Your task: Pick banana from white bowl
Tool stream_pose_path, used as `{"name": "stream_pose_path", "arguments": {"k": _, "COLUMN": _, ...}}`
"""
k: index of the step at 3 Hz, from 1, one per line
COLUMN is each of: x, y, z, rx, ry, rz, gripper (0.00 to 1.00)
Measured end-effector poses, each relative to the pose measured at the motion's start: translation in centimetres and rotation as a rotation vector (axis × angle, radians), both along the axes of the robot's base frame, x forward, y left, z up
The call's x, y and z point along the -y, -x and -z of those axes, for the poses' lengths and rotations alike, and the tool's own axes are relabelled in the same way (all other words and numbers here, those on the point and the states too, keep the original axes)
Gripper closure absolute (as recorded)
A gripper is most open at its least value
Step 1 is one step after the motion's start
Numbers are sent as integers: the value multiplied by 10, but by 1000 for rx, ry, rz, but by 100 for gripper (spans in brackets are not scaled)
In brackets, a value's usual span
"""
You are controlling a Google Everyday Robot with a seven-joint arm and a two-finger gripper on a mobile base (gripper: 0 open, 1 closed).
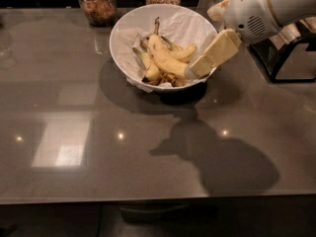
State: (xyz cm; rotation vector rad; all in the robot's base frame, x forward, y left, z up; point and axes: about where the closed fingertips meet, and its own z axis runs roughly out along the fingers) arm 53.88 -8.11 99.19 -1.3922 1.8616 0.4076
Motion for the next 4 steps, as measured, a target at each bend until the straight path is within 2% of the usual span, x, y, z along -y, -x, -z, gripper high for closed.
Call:
{"name": "stream_pose_path", "arguments": {"k": 1, "x": -19, "y": -17, "z": 8, "rx": 15, "ry": -28, "rz": 17, "gripper": 19}}
{"name": "stream_pose_path", "arguments": {"k": 2, "x": -33, "y": -27, "z": 18, "rx": 13, "ry": -44, "rz": 27, "gripper": 29}}
{"name": "stream_pose_path", "arguments": {"k": 4, "x": -47, "y": -38, "z": 44, "rx": -23, "ry": -48, "rz": 45, "gripper": 35}}
